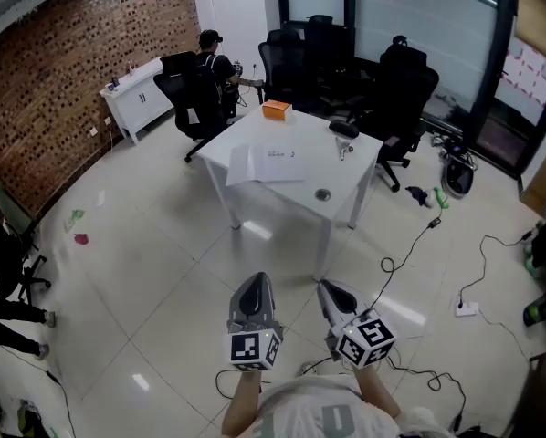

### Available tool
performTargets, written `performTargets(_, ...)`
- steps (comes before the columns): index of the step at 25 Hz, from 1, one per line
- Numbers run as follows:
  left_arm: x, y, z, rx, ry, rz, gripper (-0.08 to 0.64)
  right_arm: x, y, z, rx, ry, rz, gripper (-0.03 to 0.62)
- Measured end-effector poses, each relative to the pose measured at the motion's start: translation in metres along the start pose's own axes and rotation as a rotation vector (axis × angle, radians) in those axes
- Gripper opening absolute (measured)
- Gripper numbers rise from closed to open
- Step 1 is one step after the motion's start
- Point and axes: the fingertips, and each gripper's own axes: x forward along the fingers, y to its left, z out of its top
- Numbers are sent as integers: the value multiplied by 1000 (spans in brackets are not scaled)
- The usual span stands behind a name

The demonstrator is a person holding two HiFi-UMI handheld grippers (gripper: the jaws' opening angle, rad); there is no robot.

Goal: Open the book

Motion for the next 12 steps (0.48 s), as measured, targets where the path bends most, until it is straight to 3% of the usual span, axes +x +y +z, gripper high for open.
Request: performTargets(12, -15, 2, 4, 29, 7, 11, 13, -4, 14, -10, -40, 28, -6, 2)
